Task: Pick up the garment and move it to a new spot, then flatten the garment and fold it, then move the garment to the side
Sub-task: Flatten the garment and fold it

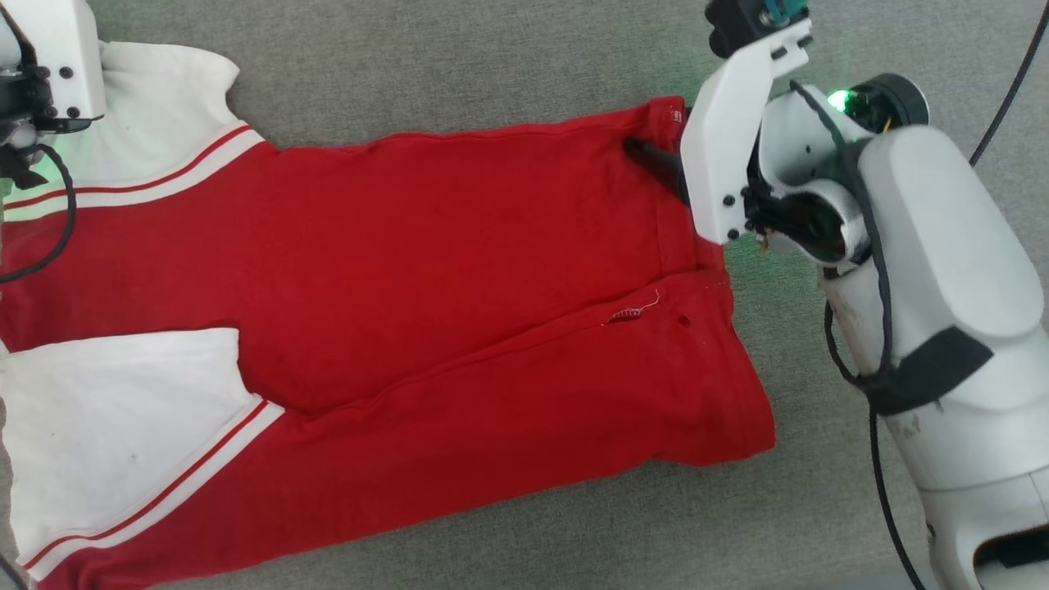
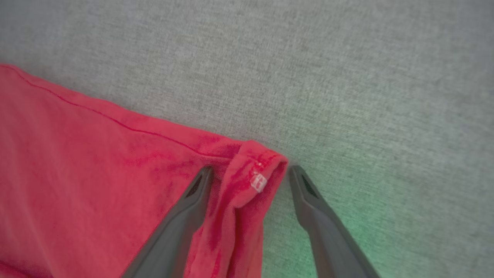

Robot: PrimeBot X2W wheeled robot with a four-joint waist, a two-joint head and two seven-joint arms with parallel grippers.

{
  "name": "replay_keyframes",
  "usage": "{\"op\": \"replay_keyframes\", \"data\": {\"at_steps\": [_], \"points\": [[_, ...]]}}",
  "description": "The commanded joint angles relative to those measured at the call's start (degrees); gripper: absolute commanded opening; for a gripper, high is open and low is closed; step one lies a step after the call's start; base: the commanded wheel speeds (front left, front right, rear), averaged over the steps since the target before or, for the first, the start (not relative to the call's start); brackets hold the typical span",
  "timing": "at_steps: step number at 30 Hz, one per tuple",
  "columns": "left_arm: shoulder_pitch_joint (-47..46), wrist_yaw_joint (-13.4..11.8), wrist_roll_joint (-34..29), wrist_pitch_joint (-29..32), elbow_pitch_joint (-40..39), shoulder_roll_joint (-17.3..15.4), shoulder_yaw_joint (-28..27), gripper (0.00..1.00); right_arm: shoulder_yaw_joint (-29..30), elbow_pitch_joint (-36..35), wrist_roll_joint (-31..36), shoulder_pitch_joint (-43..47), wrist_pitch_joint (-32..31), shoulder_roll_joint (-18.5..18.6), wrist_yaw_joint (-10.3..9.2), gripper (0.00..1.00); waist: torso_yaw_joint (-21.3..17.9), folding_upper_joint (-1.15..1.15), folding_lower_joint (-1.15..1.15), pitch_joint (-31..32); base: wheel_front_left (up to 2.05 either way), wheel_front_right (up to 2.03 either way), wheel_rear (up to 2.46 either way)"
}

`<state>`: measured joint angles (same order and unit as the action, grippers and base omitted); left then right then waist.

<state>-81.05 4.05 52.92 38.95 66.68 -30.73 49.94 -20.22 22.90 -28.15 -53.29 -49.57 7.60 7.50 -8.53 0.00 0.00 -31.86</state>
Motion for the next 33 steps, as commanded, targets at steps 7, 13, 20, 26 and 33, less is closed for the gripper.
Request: {"op": "replay_keyframes", "data": {"at_steps": [7,13,20,26,33], "points": [[1.9,0.3,0.5,-2.2,2.7,2.2,0.2,0.0,-5.1,9.0,-2.3,-1.6,-4.3,0.2,-0.02,0.0,1.5,0.0,0.0,0.0,0.0,0.0,0.0],[0.6,0.7,0.7,-5.0,2.6,2.8,-0.2,0.0,-4.5,8.5,-3.0,-2.9,1.5,2.1,-0.03,0.0,3.0,0.0,0.0,1.6,0.0,0.0,0.0],[0.3,2.5,1.7,-5.5,1.0,3.0,-0.3,0.0,-5.8,5.2,-4.5,-1.0,6.4,6.7,-0.03,0.0,5.5,0.0,0.0,5.4,0.0,0.0,0.0],[1.9,3.3,3.4,-4.1,-2.1,2.2,-0.4,0.0,-6.9,0.9,-5.7,2.0,9.2,10.1,-0.03,0.0,7.6,0.0,0.0,8.6,0.0,0.0,0.0],[5.1,3.4,4.7,-1.5,-9.2,-0.7,0.9,0.0,-7.7,-5.9,-6.5,6.4,10.7,14.4,-0.03,0.0,9.7,0.0,0.0,11.9,0.0,0.0,0.0]]}}
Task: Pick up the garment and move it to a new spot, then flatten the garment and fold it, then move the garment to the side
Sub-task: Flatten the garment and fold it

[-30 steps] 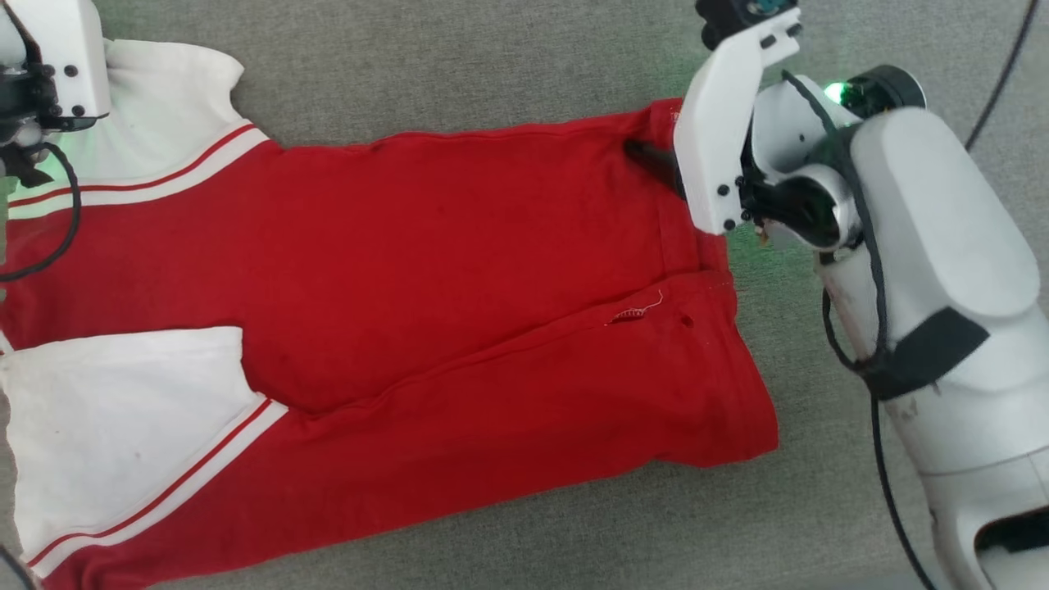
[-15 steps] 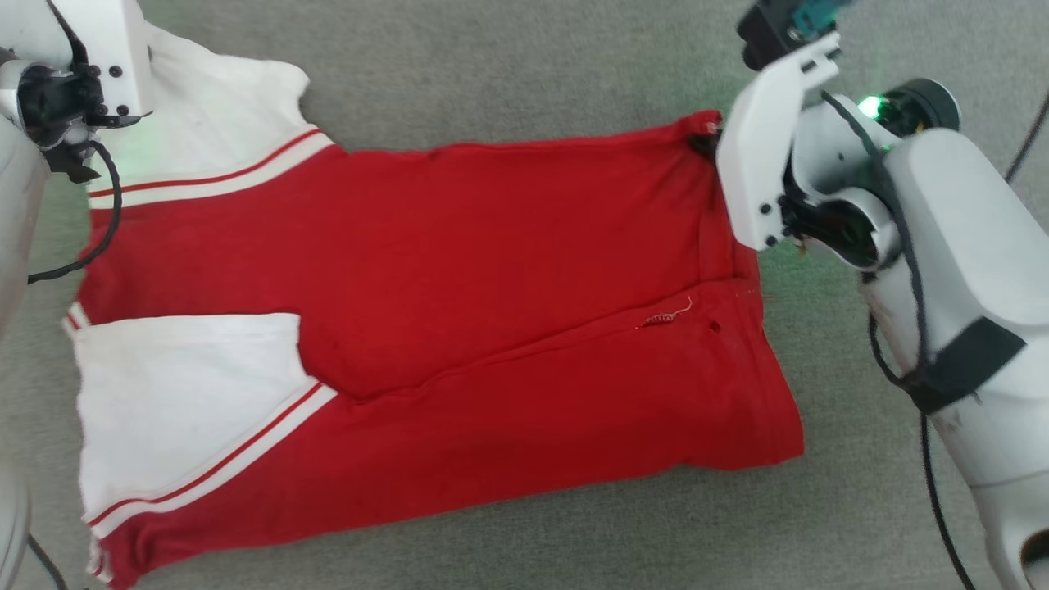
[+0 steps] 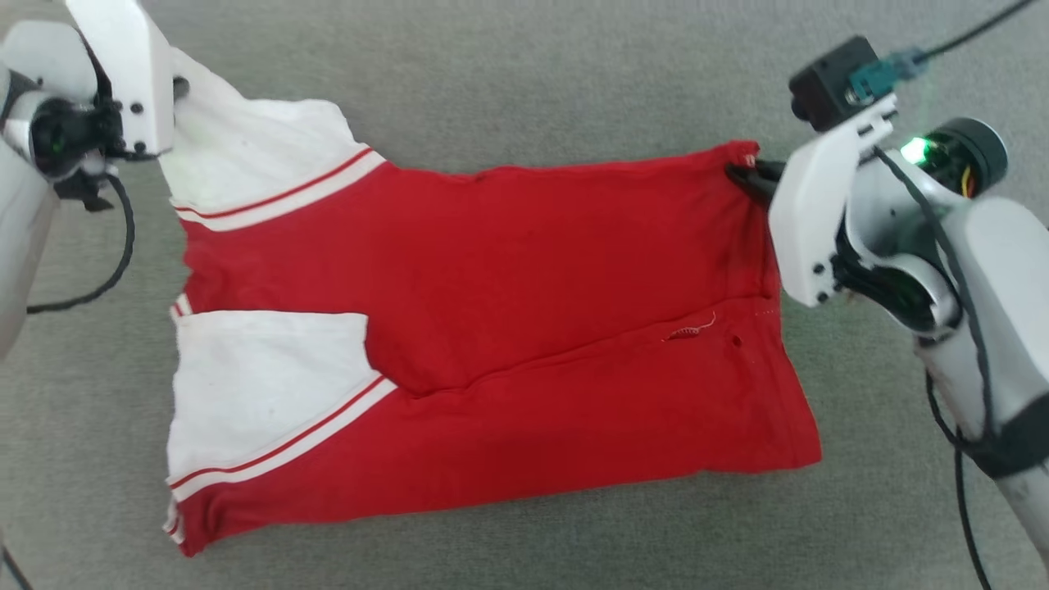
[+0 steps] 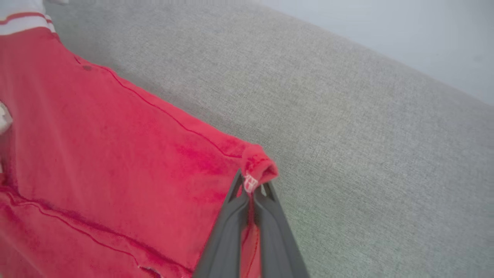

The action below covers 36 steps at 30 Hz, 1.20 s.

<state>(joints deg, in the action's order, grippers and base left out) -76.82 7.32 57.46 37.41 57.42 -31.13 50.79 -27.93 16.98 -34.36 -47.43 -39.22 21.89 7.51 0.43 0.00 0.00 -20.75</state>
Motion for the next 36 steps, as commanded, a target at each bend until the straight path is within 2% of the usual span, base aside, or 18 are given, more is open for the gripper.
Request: {"op": "replay_keyframes", "data": {"at_steps": [1,5,9,10,15,16,20,22,23,25,28,33,34,36], "points": [[1.6,0.2,0.7,0.5,-1.1,-0.8,0.0,0.0,0.0,-1.2,-0.5,1.3,0.4,0.6,-0.04,0.0,1.0,0.0,0.0,1.2,0.0,0.0,0.0],[4.7,-0.7,1.7,2.3,-7.4,-3.0,0.3,0.0,0.7,-6.5,-1.2,4.9,0.3,3.3,-0.04,0.0,2.0,0.0,0.0,2.6,0.0,0.0,0.0],[9.0,-4.1,2.3,4.9,-16.4,-6.3,0.3,0.0,1.7,-11.9,-1.6,8.8,-0.8,5.6,-0.04,0.0,2.6,0.0,0.0,3.8,0.0,0.0,0.0],[11.5,-7.0,2.9,6.3,-22.7,-8.8,0.2,0.0,2.9,-14.3,-2.2,11.1,-1.7,6.3,-0.04,0.0,2.8,0.0,0.0,4.2,0.0,0.0,0.0],[19.5,-16.4,5.2,9.7,-41.7,-15.9,-0.6,0.0,5.0,-20.8,-2.8,16.7,-4.2,8.1,-0.04,0.0,3.3,0.0,0.0,4.7,0.0,0.0,0.0],[22.8,-20.3,5.6,10.8,-49.3,-19.2,-0.8,0.0,6.1,-22.7,-2.8,19.2,-5.0,8.7,-0.04,0.0,3.4,0.0,0.0,4.7,0.0,0.0,0.0],[29.3,-27.4,8.0,11.5,-60.9,-24.4,-1.6,0.0,8.6,-25.9,-2.9,24.1,-7.0,9.0,-0.04,0.0,3.4,0.0,0.0,4.6,0.0,0.0,0.0],[32.7,-29.9,9.5,11.5,-64.9,-26.2,-1.5,0.0,9.8,-26.9,-3.3,26.6,-7.7,8.6,-0.04,0.0,3.4,0.0,0.0,4.5,0.0,0.0,0.0],[32.7,-29.9,9.5,11.5,-64.9,-26.2,-1.5,0.0,9.8,-26.9,-3.3,26.6,-7.7,8.6,-0.04,0.0,3.4,0.0,0.0,4.5,0.0,0.0,0.0],[35.4,-31.7,10.2,10.4,-67.4,-27.5,-1.7,0.0,10.9,-27.2,-3.1,28.8,-8.0,8.3,-0.04,0.0,3.4,0.0,0.0,4.4,0.0,0.0,0.0],[39.5,-33.0,11.9,9.2,-68.2,-27.6,-1.0,0.0,11.7,-26.5,-3.1,31.4,-8.4,6.9,-0.04,0.0,3.5,0.0,0.0,4.2,0.0,0.0,0.0],[43.3,-31.8,13.0,7.3,-63.4,-24.4,0.6,0.0,11.7,-22.3,-2.3,32.9,-7.9,4.4,-0.04,0.02,3.7,0.0,0.0,4.1,0.0,0.0,0.0],[43.5,-31.5,13.0,6.8,-62.1,-23.6,0.8,0.27,11.4,-21.6,-2.2,32.7,-7.4,3.9,-0.04,0.37,3.7,0.0,0.0,4.1,0.0,0.0,0.0],[43.9,-30.7,13.4,5.7,-59.8,-22.3,0.8,0.5,11.2,-20.4,-1.7,32.5,-6.8,3.6,-0.04,1.0,3.7,0.0,0.0,4.1,0.0,0.0,0.0]]}}
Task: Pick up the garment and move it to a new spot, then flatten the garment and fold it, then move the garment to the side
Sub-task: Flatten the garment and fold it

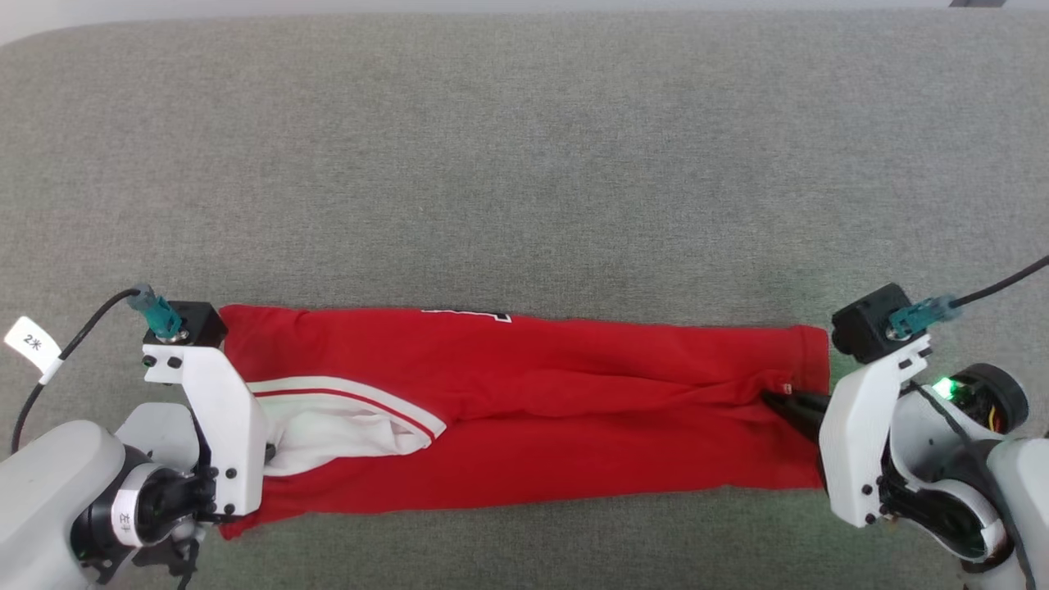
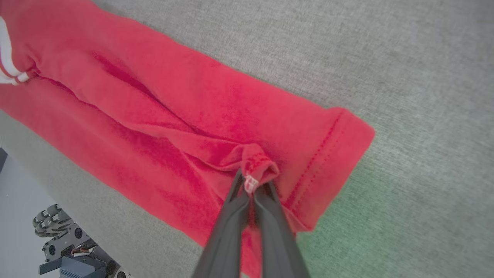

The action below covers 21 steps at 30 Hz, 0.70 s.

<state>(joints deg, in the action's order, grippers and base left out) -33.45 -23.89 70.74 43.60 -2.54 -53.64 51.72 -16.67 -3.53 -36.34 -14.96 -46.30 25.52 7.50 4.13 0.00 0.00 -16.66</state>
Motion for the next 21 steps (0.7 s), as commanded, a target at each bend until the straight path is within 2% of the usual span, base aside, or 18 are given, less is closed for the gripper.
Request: {"op": "replay_keyframes", "data": {"at_steps": [1,2,7,13,21], "points": [[0.6,0.9,0.0,-1.2,1.0,0.8,-0.2,0.92,0.3,0.7,0.0,0.1,0.6,-0.6,-0.03,1.0,0.0,0.0,0.0,0.0,0.0,0.0,0.0],[0.5,1.3,-0.4,-2.1,1.7,1.0,-0.4,1.0,0.6,0.9,-0.2,0.2,0.6,-1.0,-0.02,1.0,0.0,0.0,0.0,0.1,0.0,0.0,0.0],[0.6,3.1,-0.7,-8.1,2.5,2.0,-3.1,1.0,3.5,-0.4,-2.7,1.3,-0.1,-2.1,-0.02,1.0,0.2,0.0,0.0,0.3,0.0,0.0,0.0],[1.6,5.6,-3.7,-18.5,0.3,1.3,-6.0,1.0,9.7,-0.1,-3.2,1.9,-3.3,-3.8,-0.02,1.0,0.9,0.0,0.0,0.5,0.0,0.0,0.0],[5.7,8.8,-7.5,-35.9,0.8,2.8,-9.5,1.0,10.1,5.8,-5.6,-0.3,-6.3,-5.9,-0.02,1.0,2.5,0.0,0.0,0.1,0.0,0.0,0.0]]}}
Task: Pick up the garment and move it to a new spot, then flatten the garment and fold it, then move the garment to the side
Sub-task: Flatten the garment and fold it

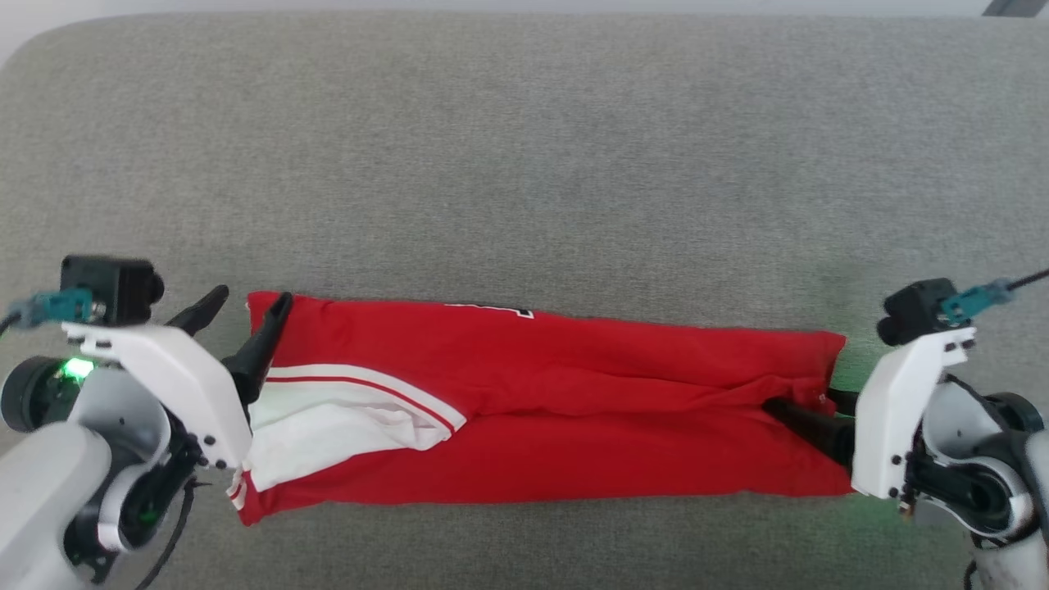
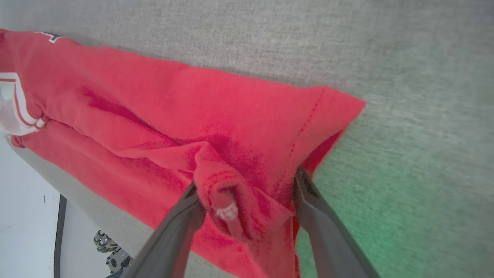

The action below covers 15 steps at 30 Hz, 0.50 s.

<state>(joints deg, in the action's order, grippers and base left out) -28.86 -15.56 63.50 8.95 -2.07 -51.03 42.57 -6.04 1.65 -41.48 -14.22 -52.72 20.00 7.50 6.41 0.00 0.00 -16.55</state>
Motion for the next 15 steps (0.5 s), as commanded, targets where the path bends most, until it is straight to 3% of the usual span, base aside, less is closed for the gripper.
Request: {"op": "replay_keyframes", "data": {"at_steps": [1,8,9,10,12,15], "points": [[1.7,0.5,-0.7,-3.5,0.7,0.6,-0.8,1.0,-0.8,1.9,-0.6,-1.5,0.3,-0.3,-0.02,1.0,0.5,0.0,0.0,-0.1,0.0,0.0,0.0],[6.1,1.9,-2.0,-15.3,3.6,3.8,-2.2,1.0,-6.8,9.5,-4.1,-3.1,-1.2,-1.8,-0.02,1.0,2.3,0.0,0.0,0.1,0.0,0.0,0.0],[6.6,2.0,-2.1,-16.8,4.2,4.3,-2.6,1.0,-7.4,10.4,-4.8,-3.2,-1.5,-1.8,-0.02,0.76,2.5,0.0,0.0,0.2,0.0,0.0,0.0],[6.6,2.0,-2.1,-16.8,4.2,4.3,-2.6,1.0,-7.4,10.4,-4.8,-3.2,-1.5,-1.8,-0.02,0.76,2.5,0.0,0.0,0.2,0.0,0.0,0.0],[7.5,2.3,-2.9,-19.6,5.4,4.9,-2.8,1.0,-9.2,10.3,-5.3,-3.9,-1.5,-1.5,-0.02,0.01,2.8,0.0,0.0,0.4,0.0,0.0,0.0],[8.8,2.9,-3.5,-22.4,6.9,6.0,-4.0,1.0,-8.6,10.3,-6.8,-5.1,0.5,-0.6,-0.02,0.0,3.0,0.0,0.0,0.7,0.0,0.0,0.0]]}}
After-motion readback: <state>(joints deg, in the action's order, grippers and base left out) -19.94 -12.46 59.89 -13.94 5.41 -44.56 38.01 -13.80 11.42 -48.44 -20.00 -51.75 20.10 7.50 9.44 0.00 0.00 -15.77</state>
